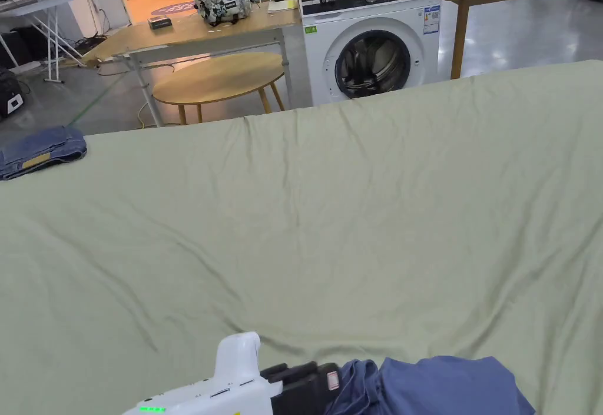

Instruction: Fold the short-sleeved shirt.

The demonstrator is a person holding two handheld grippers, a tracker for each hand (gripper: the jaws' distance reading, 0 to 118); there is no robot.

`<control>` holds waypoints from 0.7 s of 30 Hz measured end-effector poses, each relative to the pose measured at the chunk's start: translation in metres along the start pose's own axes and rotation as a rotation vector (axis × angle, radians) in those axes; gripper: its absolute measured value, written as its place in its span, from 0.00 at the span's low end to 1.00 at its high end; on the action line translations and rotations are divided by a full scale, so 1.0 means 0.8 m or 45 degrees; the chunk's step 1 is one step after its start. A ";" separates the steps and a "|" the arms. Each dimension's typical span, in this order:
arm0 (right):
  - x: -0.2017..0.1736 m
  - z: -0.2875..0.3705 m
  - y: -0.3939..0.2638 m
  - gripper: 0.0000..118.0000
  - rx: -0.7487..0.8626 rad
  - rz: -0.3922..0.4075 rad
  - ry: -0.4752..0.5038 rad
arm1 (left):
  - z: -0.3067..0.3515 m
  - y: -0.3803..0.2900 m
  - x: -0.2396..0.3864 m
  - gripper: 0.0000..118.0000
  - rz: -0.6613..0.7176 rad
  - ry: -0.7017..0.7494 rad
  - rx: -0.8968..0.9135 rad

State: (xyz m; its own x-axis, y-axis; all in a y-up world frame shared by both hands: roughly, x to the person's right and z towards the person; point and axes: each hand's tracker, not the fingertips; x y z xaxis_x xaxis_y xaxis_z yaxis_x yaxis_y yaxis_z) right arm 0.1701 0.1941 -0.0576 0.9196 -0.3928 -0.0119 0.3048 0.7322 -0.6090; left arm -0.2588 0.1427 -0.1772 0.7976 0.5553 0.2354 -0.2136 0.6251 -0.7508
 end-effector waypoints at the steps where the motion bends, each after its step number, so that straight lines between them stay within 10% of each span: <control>1: -0.002 0.000 -0.001 0.00 -0.004 0.003 0.005 | -0.013 -0.009 -0.006 0.00 0.058 0.014 -0.023; 13: -0.019 -0.014 -0.005 0.00 -0.063 0.038 0.039 | -0.052 -0.030 -0.021 0.03 0.100 -0.050 -0.140; 17: -0.024 -0.020 -0.003 0.00 -0.078 0.069 0.042 | 0.047 -0.008 -0.065 0.71 0.216 -0.130 0.094; 21: -0.025 -0.026 -0.003 0.00 -0.095 0.068 0.071 | 0.128 -0.004 -0.127 0.71 0.314 0.062 0.175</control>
State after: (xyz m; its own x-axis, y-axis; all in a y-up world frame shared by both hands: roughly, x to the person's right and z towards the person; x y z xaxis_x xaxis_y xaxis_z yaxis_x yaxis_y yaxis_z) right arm 0.1459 0.1882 -0.0724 0.9181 -0.3862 -0.0891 0.2343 0.7101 -0.6639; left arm -0.3973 0.1405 -0.1357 0.7377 0.6747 0.0236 -0.4764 0.5451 -0.6899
